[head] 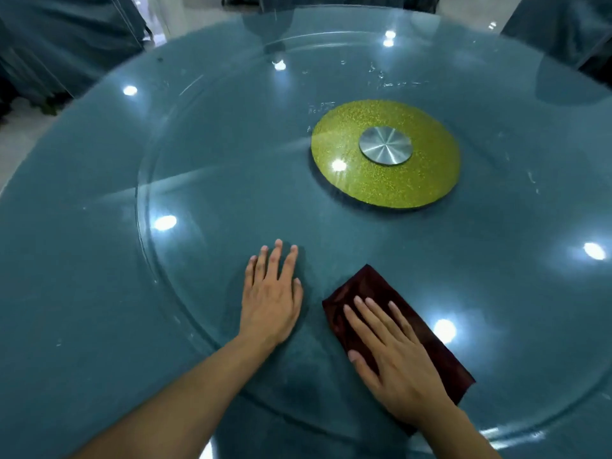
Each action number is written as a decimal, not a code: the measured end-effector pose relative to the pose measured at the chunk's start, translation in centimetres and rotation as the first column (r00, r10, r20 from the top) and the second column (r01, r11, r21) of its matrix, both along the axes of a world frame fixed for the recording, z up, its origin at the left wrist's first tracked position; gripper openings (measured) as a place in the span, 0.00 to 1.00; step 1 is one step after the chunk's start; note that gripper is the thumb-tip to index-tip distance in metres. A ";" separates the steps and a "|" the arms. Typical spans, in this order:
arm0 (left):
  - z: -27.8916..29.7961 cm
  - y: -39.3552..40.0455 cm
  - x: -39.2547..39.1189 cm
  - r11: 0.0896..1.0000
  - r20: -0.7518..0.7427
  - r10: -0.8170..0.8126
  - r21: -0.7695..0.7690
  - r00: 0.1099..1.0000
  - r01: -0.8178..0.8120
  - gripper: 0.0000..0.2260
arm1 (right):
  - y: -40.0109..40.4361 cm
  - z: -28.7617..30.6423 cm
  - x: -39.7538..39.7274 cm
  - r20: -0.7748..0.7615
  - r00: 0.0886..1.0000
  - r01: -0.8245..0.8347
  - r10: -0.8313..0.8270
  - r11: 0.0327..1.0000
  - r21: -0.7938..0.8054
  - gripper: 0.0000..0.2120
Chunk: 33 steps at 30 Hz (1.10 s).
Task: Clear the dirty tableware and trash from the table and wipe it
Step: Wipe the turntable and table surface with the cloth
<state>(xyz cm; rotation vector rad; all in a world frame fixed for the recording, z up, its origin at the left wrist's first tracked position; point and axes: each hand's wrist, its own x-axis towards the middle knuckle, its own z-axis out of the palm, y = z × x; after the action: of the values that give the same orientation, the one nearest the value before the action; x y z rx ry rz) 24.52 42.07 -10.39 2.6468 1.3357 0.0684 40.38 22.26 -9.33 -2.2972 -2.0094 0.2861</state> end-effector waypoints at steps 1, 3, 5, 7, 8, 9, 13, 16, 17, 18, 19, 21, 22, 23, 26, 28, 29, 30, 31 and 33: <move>-0.3 0.8 0.4 1.000 0.015 0.015 0.007 1.000 -0.015 0.27 | 0.5 -0.1 0.1 0.013 1.000 -0.013 0.013 1.000 -0.014 0.31; -0.8 2.4 1.1 0.999 0.036 0.042 0.006 0.998 -0.042 0.28 | 1.7 -0.2 0.0 0.022 1.000 0.000 0.001 1.000 -0.028 0.31; -1.0 3.8 1.8 0.998 0.052 0.063 0.014 0.997 -0.063 0.28 | 3.2 -0.3 0.4 0.012 0.999 0.046 -0.046 0.999 -0.008 0.31; -1.1 5.2 2.4 0.997 0.068 0.076 0.016 0.995 -0.077 0.28 | 5.0 -0.6 2.0 0.005 0.989 0.146 -0.147 0.989 0.027 0.31; -1.1 5.8 2.6 0.996 0.072 0.087 0.016 0.994 -0.088 0.28 | 6.0 -0.8 3.3 0.003 0.973 0.228 -0.229 0.972 0.048 0.31; -1.2 6.2 2.7 0.995 0.074 0.096 0.020 0.993 -0.098 0.28 | 7.0 -0.9 4.7 0.008 0.947 0.320 -0.321 0.946 0.056 0.32; -1.5 6.3 2.6 0.992 0.074 0.117 0.043 0.990 -0.121 0.27 | 11.6 -1.2 11.0 0.020 0.860 0.510 -0.510 0.860 -0.002 0.36; -1.9 6.4 2.5 0.991 0.095 0.116 0.053 0.989 -0.121 0.27 | 15.6 -1.5 14.6 0.021 0.864 0.503 -0.503 0.864 0.015 0.34; -2.0 6.5 2.5 0.991 0.115 0.117 0.057 0.986 -0.124 0.27 | 16.9 -1.7 15.3 0.024 0.868 0.496 -0.497 0.868 0.026 0.33; -2.1 6.5 2.5 0.990 0.137 0.120 0.059 0.983 -0.129 0.26 | 17.9 -1.8 15.7 0.025 0.872 0.487 -0.488 0.872 0.039 0.32; -2.1 6.5 2.6 0.989 0.155 0.121 0.059 0.980 -0.132 0.26 | 18.5 -2.0 15.8 0.023 0.875 0.481 -0.483 0.875 0.051 0.30; -2.4 6.7 2.6 0.989 0.172 0.124 0.063 0.977 -0.136 0.26 | 19.3 -2.3 15.8 0.002 0.882 0.470 -0.471 0.880 0.075 0.28; -2.5 6.8 2.5 0.989 0.172 0.121 0.062 0.978 -0.133 0.26 | 19.2 -2.4 15.6 -0.010 0.884 0.466 -0.467 0.880 0.088 0.27; -2.6 6.9 2.5 0.990 0.173 0.119 0.060 0.978 -0.131 0.26 | 19.2 -2.4 15.6 -0.021 0.885 0.464 -0.465 0.879 0.106 0.26; -2.6 7.4 2.2 0.992 0.196 0.104 0.056 0.975 -0.117 0.27 | 19.4 -2.4 15.7 -0.077 0.889 0.457 -0.450 0.875 0.157 0.24; -2.4 8.0 1.8 0.994 0.242 0.092 0.030 0.966 -0.102 0.25 | 19.7 -2.3 15.9 -0.124 0.886 0.463 -0.446 0.864 0.196 0.23; -2.3 8.2 1.4 0.995 0.263 0.091 0.012 0.961 -0.098 0.24 | 19.8 -2.4 15.9 -0.156 0.879 0.474 -0.450 0.856 0.207 0.22; -2.3 8.2 1.0 0.996 0.267 0.090 0.001 0.959 -0.094 0.23 | 20.0 -2.3 15.7 -0.191 0.874 0.481 -0.446 0.850 0.214 0.21; -2.2 8.0 0.5 0.995 0.252 0.090 0.009 0.963 -0.095 0.22 | 20.2 -2.3 15.1 -0.216 0.879 0.468 -0.425 0.856 0.221 0.21; -2.1 6.8 -0.8 0.990 0.202 0.121 0.051 0.972 -0.134 0.23 | 21.0 -2.2 12.4 -0.214 0.924 0.363 -0.317 0.903 0.229 0.20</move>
<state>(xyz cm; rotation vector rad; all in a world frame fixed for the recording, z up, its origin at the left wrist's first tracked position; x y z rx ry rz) 23.76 48.84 -12.50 2.5216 1.4553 0.3876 52.82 43.28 -11.56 -2.3059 -1.4309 0.1701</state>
